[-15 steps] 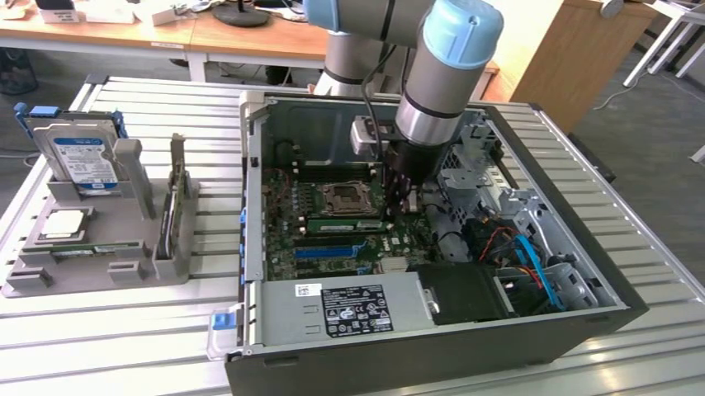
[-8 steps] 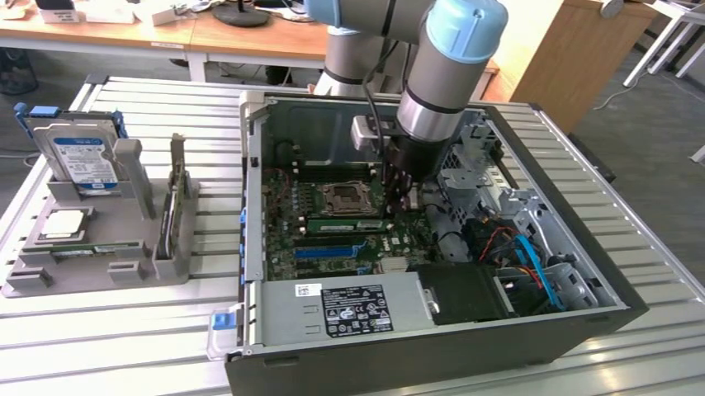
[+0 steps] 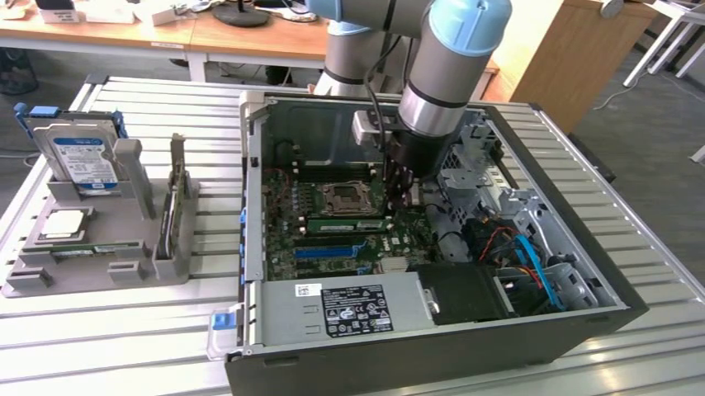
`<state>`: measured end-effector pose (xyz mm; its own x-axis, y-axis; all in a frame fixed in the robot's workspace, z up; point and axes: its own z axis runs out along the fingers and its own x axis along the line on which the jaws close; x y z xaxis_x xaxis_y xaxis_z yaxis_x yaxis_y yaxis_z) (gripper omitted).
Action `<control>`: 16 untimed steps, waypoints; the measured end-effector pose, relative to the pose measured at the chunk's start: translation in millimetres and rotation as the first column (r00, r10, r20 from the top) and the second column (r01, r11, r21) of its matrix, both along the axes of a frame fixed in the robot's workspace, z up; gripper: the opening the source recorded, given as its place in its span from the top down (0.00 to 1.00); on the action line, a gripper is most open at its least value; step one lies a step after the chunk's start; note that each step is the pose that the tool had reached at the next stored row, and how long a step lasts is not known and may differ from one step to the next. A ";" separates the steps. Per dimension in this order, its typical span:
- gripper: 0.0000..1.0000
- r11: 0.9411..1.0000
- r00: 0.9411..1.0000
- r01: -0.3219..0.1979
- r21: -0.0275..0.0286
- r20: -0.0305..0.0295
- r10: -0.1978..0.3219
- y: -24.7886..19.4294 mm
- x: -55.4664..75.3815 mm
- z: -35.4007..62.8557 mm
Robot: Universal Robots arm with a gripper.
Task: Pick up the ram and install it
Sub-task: 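Press down the ram until it locks into place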
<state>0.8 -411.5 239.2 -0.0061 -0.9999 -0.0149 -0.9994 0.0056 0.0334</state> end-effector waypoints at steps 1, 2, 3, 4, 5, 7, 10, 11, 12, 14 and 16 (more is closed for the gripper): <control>0.89 1.000 1.000 0.000 0.000 0.000 0.000 0.0 0.0 0.7; 0.89 1.000 1.000 0.000 0.000 0.000 0.000 0.0 0.0 0.7; 0.89 1.000 1.000 0.000 0.000 0.000 0.000 0.0 0.0 0.7; 0.89 1.000 1.000 0.000 0.000 0.000 0.000 0.0 0.0 0.7; 0.89 1.000 1.000 0.000 0.000 0.000 0.000 0.0 0.0 0.7; 0.89 1.000 1.000 0.000 0.000 0.000 0.000 0.0 0.0 0.8; 0.89 1.000 1.000 0.000 0.000 0.000 0.000 0.0 -0.1 0.8; 0.89 1.000 1.000 0.000 0.000 0.000 0.000 0.0 -0.6 0.8; 0.89 1.000 1.000 0.000 0.000 0.000 0.000 0.0 -1.8 0.8; 0.89 1.000 1.000 0.000 0.000 0.000 0.000 0.0 -5.2 0.8; 0.89 1.000 1.000 0.000 0.000 0.000 0.000 0.0 -9.2 0.9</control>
<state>-8.5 -411.5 240.1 -0.0060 -0.9999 -0.0148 -0.9994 0.0055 0.0337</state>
